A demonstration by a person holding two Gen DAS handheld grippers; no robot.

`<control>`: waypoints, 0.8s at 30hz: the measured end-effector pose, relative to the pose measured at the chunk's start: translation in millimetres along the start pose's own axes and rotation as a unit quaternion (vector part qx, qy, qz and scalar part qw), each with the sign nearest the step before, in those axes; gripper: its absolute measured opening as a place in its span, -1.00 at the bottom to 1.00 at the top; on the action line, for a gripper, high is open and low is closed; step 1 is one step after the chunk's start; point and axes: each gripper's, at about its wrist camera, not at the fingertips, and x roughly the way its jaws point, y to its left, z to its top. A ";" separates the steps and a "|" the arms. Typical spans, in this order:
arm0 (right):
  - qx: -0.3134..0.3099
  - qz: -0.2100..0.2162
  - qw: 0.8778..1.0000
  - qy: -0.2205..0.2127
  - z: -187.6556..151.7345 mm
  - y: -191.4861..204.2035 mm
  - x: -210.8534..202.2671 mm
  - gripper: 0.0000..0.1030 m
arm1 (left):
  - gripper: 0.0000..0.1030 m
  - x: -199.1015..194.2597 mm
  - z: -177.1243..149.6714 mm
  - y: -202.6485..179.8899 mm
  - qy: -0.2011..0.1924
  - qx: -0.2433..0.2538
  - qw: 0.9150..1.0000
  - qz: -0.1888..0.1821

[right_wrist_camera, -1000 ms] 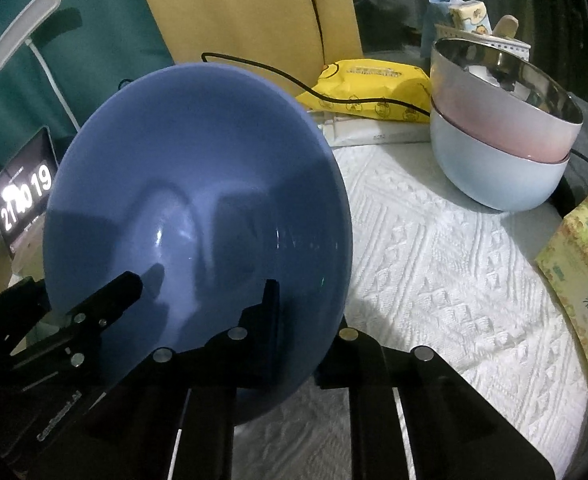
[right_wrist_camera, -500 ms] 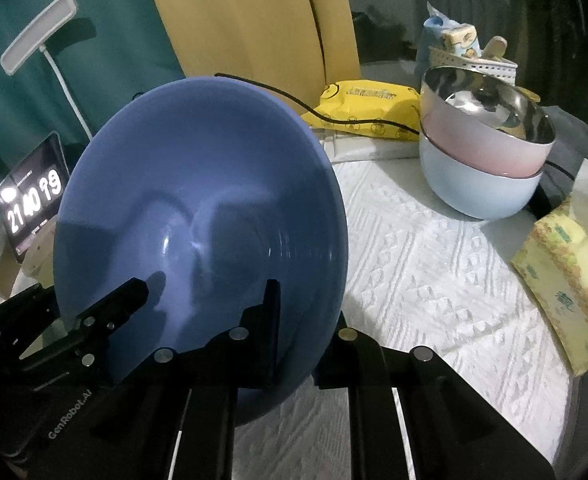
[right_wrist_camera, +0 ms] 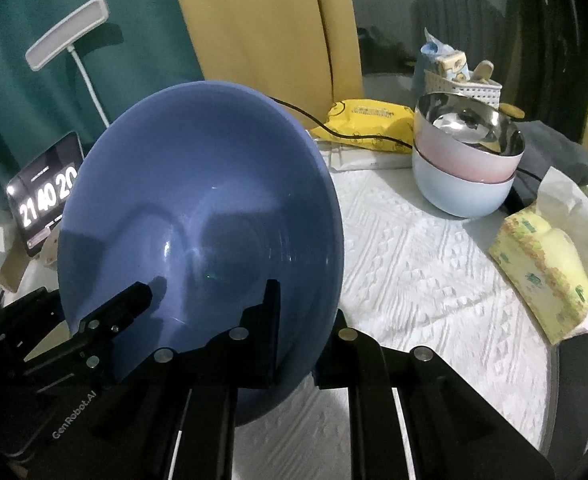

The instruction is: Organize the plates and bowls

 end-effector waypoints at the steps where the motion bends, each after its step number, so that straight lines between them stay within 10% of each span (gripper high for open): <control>1: -0.001 0.000 1.000 -0.001 -0.6 1.9 -2.3 -0.74 | -0.41 -3.4 -2.3 1.4 0.000 -0.001 1.000 -0.001; 24: 0.003 -0.003 1.000 0.024 -43.5 28.1 -38.1 -0.72 | -0.41 -45.8 -47.1 13.7 0.018 -0.012 1.000 -0.018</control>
